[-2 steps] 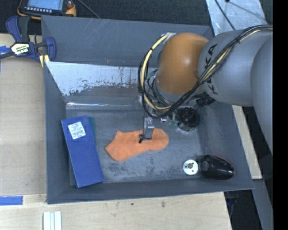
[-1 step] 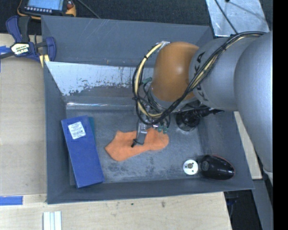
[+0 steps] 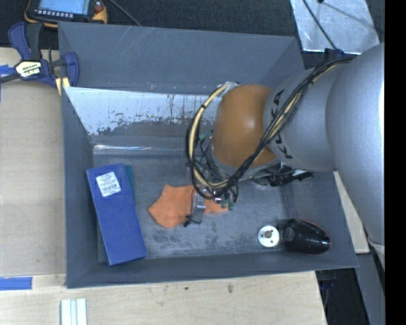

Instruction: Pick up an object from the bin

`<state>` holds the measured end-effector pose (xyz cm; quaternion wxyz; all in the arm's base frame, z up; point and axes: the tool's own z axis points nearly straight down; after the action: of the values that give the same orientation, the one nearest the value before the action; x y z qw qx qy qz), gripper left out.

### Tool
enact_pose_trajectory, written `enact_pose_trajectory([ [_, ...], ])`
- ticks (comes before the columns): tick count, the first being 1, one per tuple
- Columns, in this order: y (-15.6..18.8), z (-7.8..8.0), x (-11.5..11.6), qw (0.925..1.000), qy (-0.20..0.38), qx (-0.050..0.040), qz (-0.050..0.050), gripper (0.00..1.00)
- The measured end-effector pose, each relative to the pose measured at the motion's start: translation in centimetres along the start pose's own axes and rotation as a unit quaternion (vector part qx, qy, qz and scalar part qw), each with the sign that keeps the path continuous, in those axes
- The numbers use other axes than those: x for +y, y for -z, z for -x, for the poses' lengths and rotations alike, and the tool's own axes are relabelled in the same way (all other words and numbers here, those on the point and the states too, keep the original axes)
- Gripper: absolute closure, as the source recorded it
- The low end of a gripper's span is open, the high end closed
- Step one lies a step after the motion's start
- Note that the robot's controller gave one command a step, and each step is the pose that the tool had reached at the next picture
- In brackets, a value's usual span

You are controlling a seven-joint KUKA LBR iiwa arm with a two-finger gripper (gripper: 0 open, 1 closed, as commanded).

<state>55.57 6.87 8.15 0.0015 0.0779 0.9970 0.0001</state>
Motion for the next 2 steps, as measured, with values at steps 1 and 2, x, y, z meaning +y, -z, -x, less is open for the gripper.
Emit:
enact_pose_trajectory([
  [1,-1.04,-0.21,0.41,0.9991,-0.043,-0.0004,0.0,1.0],
  [2,-1.04,-0.21,0.41,0.9991,-0.043,-0.0004,0.0,1.0],
])
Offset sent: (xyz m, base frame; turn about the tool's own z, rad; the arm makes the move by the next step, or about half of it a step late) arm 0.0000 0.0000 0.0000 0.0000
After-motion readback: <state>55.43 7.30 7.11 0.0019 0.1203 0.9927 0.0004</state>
